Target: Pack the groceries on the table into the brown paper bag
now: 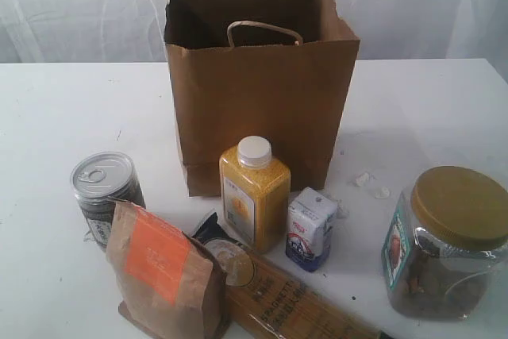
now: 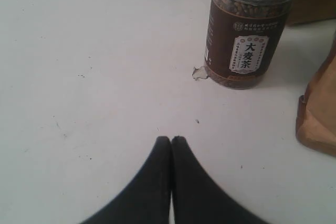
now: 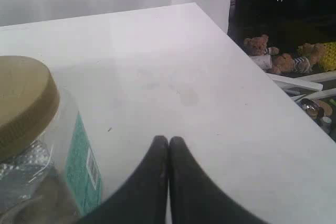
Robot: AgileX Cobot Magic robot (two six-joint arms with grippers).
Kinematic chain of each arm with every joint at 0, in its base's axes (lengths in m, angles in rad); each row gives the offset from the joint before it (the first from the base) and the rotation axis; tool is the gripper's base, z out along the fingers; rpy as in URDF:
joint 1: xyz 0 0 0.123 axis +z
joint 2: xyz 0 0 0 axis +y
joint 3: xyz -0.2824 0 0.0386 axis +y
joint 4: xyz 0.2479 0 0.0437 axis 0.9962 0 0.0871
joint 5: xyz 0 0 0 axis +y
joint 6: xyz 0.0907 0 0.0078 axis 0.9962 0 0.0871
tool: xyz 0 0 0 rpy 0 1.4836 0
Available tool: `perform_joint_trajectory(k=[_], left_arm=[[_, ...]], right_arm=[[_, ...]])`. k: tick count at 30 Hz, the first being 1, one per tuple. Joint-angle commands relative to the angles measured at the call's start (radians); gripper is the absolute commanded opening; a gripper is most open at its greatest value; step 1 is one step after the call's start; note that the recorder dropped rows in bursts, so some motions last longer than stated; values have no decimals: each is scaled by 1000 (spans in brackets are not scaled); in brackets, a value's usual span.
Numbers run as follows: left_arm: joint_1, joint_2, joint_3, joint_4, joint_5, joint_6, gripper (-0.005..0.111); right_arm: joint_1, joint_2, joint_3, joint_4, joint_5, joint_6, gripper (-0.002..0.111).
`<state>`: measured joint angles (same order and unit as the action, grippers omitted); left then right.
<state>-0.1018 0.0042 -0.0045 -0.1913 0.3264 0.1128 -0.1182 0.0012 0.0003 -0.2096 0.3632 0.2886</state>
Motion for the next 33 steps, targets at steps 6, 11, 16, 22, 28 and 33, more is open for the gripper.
perform_joint_trajectory(k=[6, 11, 16, 22, 28, 33], left_arm=[[-5, -4, 5, -9, 7, -4, 0], [-5, -4, 5, -9, 7, -4, 0], [-5, -4, 5, -9, 7, -4, 0], [-5, -4, 5, -9, 7, -4, 0], [-5, -4, 5, -9, 7, -4, 0], [-5, -4, 5, -9, 7, -4, 0]], right_arm=[[2, -1, 0, -5, -13, 3, 0], [2, -1, 0, -5, -13, 3, 0], [2, -1, 0, -17, -35, -31, 0], [2, -1, 0, -43, -71, -153, 0], [2, -1, 0, 15, -254, -152, 0], [2, -1, 0, 64, -437, 72, 0]])
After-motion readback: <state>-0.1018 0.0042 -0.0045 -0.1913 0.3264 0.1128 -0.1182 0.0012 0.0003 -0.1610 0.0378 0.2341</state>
